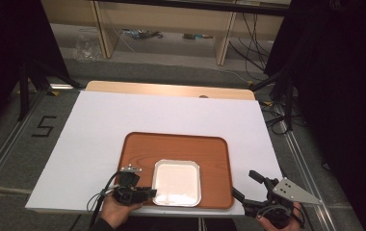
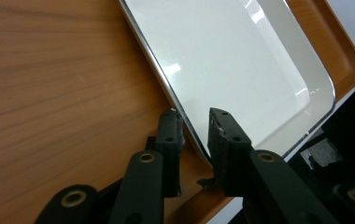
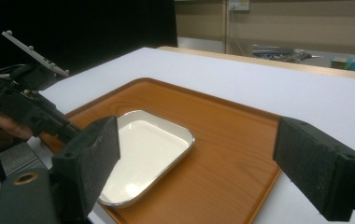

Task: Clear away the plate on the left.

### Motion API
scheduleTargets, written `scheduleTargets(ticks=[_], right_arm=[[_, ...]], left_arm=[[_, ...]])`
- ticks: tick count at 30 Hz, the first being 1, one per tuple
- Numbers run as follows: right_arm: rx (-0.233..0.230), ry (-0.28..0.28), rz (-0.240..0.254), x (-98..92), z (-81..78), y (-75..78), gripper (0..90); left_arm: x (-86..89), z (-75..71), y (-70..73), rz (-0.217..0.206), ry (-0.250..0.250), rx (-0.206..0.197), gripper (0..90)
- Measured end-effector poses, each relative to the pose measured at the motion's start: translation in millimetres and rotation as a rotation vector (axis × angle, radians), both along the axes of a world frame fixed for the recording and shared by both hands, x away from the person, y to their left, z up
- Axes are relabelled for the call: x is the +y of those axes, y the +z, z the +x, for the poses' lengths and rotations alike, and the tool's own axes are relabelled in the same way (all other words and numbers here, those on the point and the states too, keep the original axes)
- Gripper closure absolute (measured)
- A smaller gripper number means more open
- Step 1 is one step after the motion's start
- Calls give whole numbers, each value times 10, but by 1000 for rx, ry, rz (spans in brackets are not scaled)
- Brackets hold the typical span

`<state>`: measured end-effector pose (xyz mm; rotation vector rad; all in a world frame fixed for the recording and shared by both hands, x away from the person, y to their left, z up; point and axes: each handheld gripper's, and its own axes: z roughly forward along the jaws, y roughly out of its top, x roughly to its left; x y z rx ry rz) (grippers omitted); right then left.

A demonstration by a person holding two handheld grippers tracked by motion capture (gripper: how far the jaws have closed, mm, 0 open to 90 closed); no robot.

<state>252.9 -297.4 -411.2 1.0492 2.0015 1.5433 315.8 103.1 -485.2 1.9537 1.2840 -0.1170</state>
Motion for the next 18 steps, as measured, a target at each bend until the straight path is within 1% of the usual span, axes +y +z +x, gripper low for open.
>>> scheduleTargets(ticks=[1,2,3,4,5,6,7,8,9,10,11,12,13,14,15,16,18], right_arm=[[-1,1,-4,-1,5,-1,159],[-20,5,-15,-8,18,-3,159],[-3,0,-1,1,5,-4,159],[-3,-1,-1,0,6,-4,159],[-15,21,-7,-6,27,-8,159],[-12,24,4,-4,36,-13,159],[-12,24,4,-4,36,-13,159],[-15,22,-2,-7,40,-16,159],[-31,24,-8,-12,52,-20,159],[-33,21,-14,-18,51,-17,159],[-30,27,-11,-19,50,-15,159],[-34,30,-7,-18,51,-16,159],[-25,27,-6,-17,43,-11,159],[-24,20,-5,-9,40,-10,159],[-24,20,-5,-9,40,-10,159],[-25,21,-5,-8,39,-10,159],[-13,23,2,3,37,-12,158]], left_arm=[[4,11,-5,-11,-24,-7,725],[6,21,-3,-5,-39,-12,688],[-13,16,-4,-16,-14,-12,630],[3,21,22,-6,-12,3,591],[15,24,39,-20,-9,-5,569],[36,31,56,-19,-24,-10,535],[34,34,72,-27,-2,-19,535],[58,42,99,-10,-9,-32,514],[59,38,117,-15,8,-46,493],[86,43,133,-8,-3,-61,487],[99,44,147,-17,9,-70,481],[119,47,161,-16,11,-77,475],[136,42,179,-48,33,-99,471],[170,28,222,-71,51,-134,463],[170,28,222,-71,51,-134,448],[184,27,243,-75,55,-156,448],[224,12,296,-86,59,-208,415]])
